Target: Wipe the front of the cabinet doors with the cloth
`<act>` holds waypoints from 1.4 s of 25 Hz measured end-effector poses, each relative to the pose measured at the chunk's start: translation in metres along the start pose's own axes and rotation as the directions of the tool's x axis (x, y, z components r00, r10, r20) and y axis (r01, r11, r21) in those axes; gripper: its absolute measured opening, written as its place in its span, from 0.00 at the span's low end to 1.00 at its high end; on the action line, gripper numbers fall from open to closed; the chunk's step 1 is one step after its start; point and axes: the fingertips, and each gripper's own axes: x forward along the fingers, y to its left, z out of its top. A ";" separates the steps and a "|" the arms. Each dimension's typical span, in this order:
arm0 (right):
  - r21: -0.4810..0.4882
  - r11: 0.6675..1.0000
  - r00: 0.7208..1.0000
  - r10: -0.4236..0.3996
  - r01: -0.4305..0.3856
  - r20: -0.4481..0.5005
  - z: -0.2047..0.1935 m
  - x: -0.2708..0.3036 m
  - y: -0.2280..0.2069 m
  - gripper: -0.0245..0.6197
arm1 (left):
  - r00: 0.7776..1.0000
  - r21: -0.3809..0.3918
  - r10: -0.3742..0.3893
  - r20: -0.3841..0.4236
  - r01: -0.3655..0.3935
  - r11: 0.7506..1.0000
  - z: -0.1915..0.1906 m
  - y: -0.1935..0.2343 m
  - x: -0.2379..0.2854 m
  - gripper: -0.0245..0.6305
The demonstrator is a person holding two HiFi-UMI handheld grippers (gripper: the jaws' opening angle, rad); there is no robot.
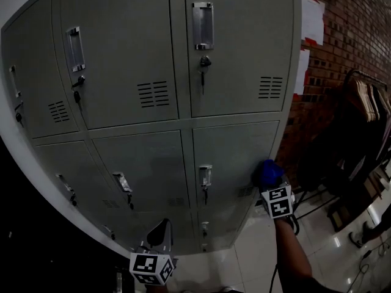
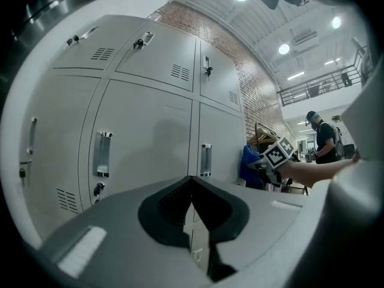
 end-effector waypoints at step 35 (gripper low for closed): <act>-0.052 0.939 0.928 0.343 -0.339 0.148 0.090 0.009 0.188 0.16 | 0.996 -0.049 0.084 0.000 -0.084 0.995 -0.013 0.033 -0.029 0.05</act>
